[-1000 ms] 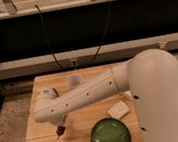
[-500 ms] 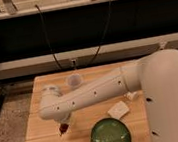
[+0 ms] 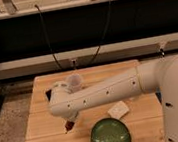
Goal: Place the pepper in the ceramic bowl
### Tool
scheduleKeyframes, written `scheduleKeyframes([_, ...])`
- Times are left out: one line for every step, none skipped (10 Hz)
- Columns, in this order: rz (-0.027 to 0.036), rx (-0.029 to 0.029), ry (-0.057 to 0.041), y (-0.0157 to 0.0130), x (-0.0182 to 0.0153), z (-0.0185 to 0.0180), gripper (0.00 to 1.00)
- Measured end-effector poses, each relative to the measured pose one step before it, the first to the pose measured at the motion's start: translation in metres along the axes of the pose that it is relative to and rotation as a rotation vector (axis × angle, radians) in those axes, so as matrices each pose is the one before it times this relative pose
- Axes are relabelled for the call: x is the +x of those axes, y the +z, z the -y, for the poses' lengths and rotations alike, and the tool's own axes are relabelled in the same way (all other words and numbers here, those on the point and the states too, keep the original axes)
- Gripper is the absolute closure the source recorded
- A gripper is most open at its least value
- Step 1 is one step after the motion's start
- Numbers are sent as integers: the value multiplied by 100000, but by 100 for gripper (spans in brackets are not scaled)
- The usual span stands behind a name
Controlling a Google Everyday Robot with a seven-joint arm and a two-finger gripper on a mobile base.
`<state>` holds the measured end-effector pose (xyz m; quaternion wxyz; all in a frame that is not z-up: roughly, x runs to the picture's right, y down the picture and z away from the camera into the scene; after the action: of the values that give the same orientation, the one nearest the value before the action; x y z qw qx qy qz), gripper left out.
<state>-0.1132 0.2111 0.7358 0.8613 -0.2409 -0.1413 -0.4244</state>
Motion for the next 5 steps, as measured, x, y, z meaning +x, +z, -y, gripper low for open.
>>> scheduleKeyframes([-26,69,1703,-170,536,-722,99])
scheduleKeyframes([430,714,1582,-246,713,-896,99])
scheduleKeyframes([493,604,2280,-279,933,-1158,99])
scheduleKeyframes([171,430,908,-134,301,-326,99])
scheduleKeyframes([577,623,1276,-215,101,-261,99])
